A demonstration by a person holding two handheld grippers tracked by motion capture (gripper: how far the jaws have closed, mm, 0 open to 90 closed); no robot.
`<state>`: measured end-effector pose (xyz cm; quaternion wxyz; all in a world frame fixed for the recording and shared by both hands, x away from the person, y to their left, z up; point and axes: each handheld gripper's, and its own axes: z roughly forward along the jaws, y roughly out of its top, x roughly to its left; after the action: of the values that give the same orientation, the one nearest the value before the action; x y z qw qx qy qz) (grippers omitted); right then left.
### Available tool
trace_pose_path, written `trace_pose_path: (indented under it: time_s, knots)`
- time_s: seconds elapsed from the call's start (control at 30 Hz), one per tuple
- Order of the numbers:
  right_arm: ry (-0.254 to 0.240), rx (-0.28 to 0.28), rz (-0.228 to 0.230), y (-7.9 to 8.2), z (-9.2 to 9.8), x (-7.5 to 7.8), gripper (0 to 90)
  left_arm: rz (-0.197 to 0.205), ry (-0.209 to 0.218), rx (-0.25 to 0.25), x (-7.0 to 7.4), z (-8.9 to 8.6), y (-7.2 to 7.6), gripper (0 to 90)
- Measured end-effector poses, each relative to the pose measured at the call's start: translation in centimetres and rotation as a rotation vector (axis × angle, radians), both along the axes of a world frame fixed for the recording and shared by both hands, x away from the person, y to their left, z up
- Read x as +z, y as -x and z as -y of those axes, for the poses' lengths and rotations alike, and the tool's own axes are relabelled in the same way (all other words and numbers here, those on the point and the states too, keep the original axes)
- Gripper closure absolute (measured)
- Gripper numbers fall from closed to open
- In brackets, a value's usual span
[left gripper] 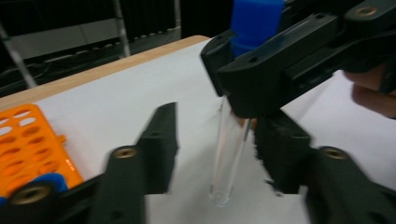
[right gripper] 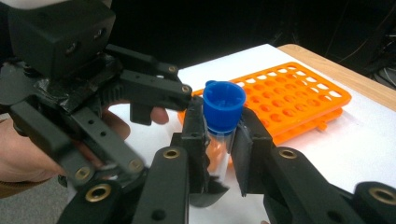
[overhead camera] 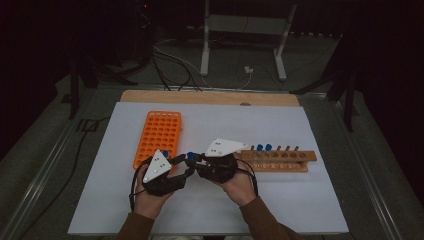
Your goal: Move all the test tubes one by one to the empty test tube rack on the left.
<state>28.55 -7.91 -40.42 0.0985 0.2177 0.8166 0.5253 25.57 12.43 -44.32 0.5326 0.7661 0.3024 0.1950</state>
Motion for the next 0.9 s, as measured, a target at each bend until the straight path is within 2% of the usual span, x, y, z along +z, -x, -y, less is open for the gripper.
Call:
trace_pose_path:
  time_s: [0.2, 0.3, 0.43, 0.5, 0.67, 0.9]
  knots:
    - [-0.003, 0.008, -0.002, 0.0, -0.3, 0.0, 76.3, 0.003, -0.014, -0.037, -0.1, 0.1, 0.1, 75.9]
    - [-0.004, 0.012, -0.005, 0.0, -0.3, 0.0, 75.3, 0.002, -0.016, -0.041, -0.1, 0.1, 0.1, 77.3]
    - [-0.034, 0.014, -0.035, -0.2, 0.1, 0.0, 51.4, 0.001, -0.020, -0.033, -0.1, -0.1, 0.0, 77.5]
    - [-0.041, -0.008, -0.027, -0.1, 0.4, 0.1, 38.4, -0.002, -0.021, -0.025, -0.1, -0.3, 0.0, 77.5]
    - [-0.045, -0.072, -0.017, -0.4, 1.5, 0.2, 14.9, 0.000, -0.010, -0.002, 0.2, -1.1, -0.1, 77.6]
    - [-0.026, -0.153, -0.015, -0.8, 3.2, 0.0, 4.0, 0.008, 0.005, 0.029, 0.8, -2.3, 0.0, 77.6]
